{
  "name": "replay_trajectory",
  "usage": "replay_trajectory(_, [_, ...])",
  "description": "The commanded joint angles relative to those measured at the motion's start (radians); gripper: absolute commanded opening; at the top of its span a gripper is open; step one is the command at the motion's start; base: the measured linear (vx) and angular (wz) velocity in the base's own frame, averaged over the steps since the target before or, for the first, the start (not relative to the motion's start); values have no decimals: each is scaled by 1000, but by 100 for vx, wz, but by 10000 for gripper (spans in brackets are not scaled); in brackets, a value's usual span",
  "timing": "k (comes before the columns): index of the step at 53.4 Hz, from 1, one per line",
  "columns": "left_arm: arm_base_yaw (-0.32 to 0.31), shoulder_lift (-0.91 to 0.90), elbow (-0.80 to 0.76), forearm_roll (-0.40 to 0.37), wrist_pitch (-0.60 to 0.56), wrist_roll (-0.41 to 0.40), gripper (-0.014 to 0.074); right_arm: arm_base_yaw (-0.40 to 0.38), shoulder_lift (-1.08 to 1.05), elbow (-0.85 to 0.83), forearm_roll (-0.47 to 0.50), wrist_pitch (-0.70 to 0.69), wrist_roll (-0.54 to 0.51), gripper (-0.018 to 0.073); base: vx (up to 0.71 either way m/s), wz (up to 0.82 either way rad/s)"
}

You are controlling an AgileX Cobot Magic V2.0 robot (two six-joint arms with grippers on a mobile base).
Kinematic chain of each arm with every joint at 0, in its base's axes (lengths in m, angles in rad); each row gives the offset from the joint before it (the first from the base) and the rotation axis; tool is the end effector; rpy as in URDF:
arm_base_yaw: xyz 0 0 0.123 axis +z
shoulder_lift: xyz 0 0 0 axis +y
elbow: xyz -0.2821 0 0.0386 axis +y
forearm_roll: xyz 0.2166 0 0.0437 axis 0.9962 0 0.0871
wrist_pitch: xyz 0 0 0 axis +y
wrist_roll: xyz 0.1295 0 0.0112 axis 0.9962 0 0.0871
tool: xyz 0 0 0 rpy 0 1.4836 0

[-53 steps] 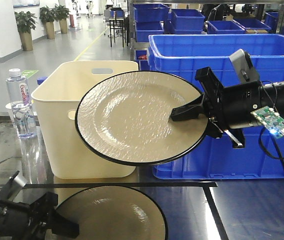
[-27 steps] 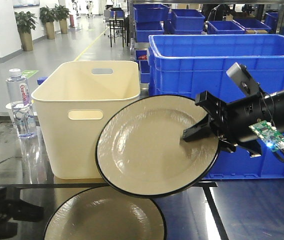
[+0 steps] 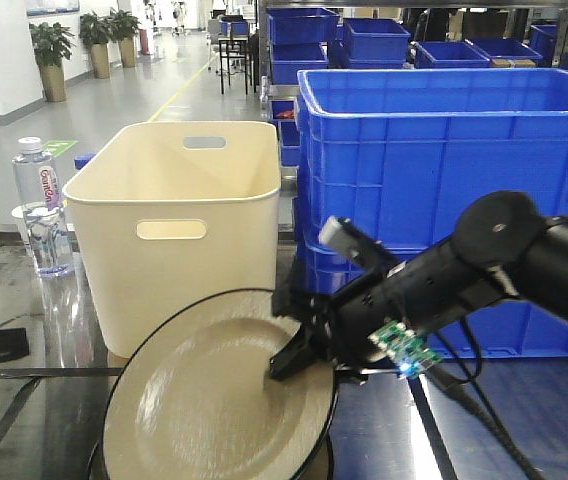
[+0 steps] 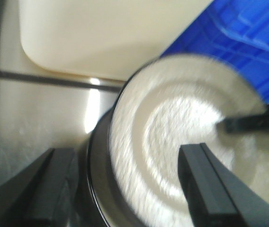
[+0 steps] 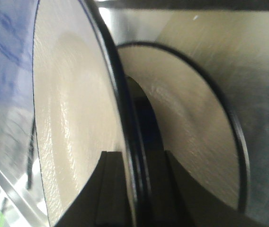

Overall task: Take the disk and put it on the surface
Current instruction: 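Lower the right gripper's plate onto the plate on the counter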

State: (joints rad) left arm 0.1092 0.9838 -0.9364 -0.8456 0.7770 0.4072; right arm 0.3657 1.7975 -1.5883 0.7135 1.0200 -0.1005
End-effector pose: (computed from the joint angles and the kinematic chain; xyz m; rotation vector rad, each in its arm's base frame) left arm 0.1956 -0.0472 0.3559 -0.0631 2.0903 -0.6776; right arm 0.3282 0.2033 0.2955 -0.2848 2.6299 1.0122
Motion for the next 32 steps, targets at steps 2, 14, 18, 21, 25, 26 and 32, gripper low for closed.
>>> replay_trajectory(2, [0, -24, -29, -36, -55, 5, 558, 14, -31, -38, 74, -58, -24, -1, 0, 0])
replay_trajectory(14, [0, -23, -29, -15, -58, 5, 558, 37, 13, -38, 17, -42, -27, 68, 0, 0])
replay_trajectory(18, [0, -23, -29, -12, -57, 5, 558, 41, 18, -38, -16, -32, -41, 108, 0, 0])
replay_trajectory(21, [0, -23, -29, -12, -59, 5, 558, 42, 18, -38, -63, -27, -76, 147, 0, 0])
replay_trajectory(25, [0, -23, -29, -12, -59, 5, 558, 42, 17, -38, -116, -22, -116, 196, 0, 0])
replay_trajectory(26, [0, -23, -29, -12, -59, 5, 558, 42, 17, -38, -124, -19, -121, 207, 0, 0])
replay_trajectory(32, [0, -23, -29, -12, -65, 5, 558, 42, 13, -39, -181, 6, -158, 322, 0, 0])
